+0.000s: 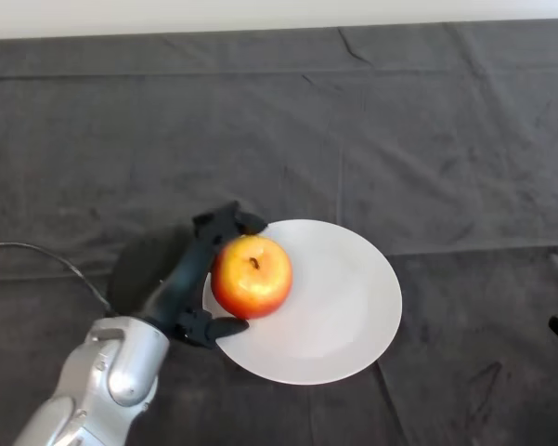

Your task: Move the apple to the plate

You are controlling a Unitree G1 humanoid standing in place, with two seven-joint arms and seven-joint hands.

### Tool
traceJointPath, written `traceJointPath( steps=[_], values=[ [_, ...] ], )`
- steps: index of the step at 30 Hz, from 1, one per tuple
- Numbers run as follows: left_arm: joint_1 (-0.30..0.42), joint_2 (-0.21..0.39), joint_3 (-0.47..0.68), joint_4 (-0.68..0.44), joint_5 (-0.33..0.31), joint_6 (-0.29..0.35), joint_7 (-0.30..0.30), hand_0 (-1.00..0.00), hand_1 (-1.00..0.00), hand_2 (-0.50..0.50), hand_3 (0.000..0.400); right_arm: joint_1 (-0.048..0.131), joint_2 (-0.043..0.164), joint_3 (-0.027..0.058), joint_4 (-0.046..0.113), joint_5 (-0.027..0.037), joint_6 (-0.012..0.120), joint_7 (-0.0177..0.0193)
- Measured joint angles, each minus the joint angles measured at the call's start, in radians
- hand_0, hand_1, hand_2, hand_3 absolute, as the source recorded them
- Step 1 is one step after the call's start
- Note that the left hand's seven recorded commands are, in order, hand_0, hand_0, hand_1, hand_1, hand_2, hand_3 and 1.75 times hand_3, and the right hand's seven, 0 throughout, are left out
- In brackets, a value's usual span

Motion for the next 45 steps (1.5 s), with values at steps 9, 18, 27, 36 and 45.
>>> traceJointPath(
  steps=[9, 18, 27, 36, 45],
  values=[
    [-0.006, -0.001, -0.032, 0.0, 0.034, 0.006, 0.024, -1.0, -1.0, 0.0, 0.4, 0.0, 0.0, -0.0012, 0.0, 0.0002, 0.0, -0.0004],
    [-0.006, 0.0, -0.037, 0.0, 0.038, 0.004, 0.031, -0.82, -0.13, -0.35, 0.328, 0.0, 0.0, -0.0012, 0.0, 0.0003, 0.0, -0.0004],
    [-0.015, 0.003, -0.059, 0.0, 0.03, -0.012, 0.028, 0.0, 0.0, 0.0, 0.0, 0.0, 0.0, -0.001, 0.0, 0.0005, -0.001, -0.0003],
    [-0.047, 0.043, 0.065, 0.0, -0.049, -0.037, 0.011, 0.0, 0.0, 0.0, 0.0, 0.0, 0.0, -0.0008, -0.001, 0.0005, -0.001, -0.0002],
    [-0.05, 0.084, 0.27, 0.0, -0.133, -0.04, 0.064, 0.0, 0.0, 0.0, 0.0, 0.0, 0.0, -0.0009, -0.001, 0.0006, 0.0, -0.0003]
  ],
)
